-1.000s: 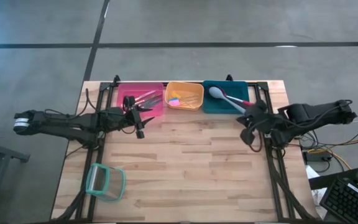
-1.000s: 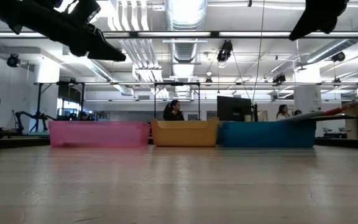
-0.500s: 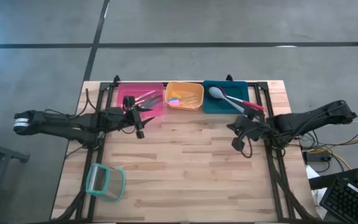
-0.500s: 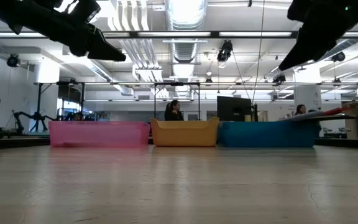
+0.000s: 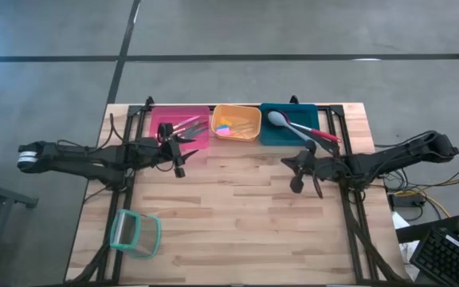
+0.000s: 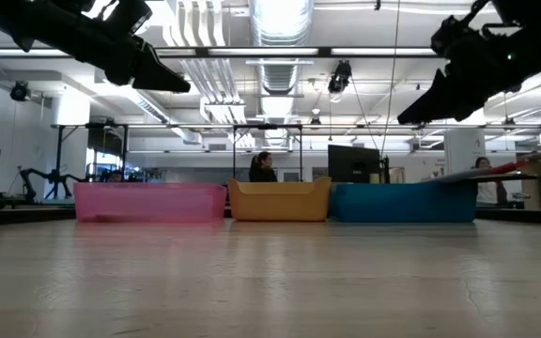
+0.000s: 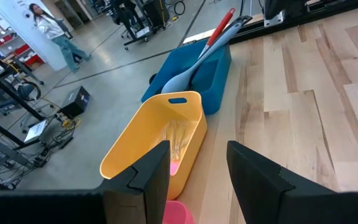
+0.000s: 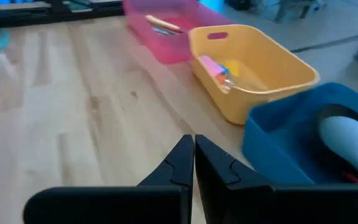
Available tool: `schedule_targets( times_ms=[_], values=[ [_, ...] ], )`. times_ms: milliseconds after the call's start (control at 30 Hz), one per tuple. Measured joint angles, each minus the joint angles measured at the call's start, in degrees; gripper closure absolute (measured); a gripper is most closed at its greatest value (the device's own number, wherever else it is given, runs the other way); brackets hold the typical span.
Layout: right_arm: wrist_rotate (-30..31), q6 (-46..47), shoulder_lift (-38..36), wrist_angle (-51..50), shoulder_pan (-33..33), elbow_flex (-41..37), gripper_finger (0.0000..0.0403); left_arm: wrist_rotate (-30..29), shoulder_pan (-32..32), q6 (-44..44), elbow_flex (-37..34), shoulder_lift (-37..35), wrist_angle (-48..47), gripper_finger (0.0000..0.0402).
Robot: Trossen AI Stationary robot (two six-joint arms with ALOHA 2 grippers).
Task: Pick & Place Kitchen Items
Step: Return to Home Position
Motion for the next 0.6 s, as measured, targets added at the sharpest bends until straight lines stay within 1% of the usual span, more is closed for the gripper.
schedule_targets(
  times_ms=[167,233,333,500,600],
  values=[
    [0.1,0.2,-1.6,0.5,-4.7,-3.2,0.0394,0.0,0.0,0.0,0.0,0.0,0.0,0.0239],
    [-1.2,0.2,-3.2,1.0,-6.2,-4.5,0.0394,0.0,0.0,0.0,0.0,0.0,0.0,0.0238],
    [-5.8,-1.3,-6.5,1.6,-7.6,-5.8,0.0394,0.0,0.0,0.0,0.0,0.0,0.0,0.0238],
    [-14.3,-11.2,-14.7,1.9,-7.8,-8.7,0.0394,0.0,0.0,0.0,0.0,0.0,0.0,0.0239],
    [-19.5,-13.7,-20.6,1.8,-7.8,-11.0,0.0394,0.0,0.0,0.0,0.0,0.0,0.0,0.0238]
  ],
)
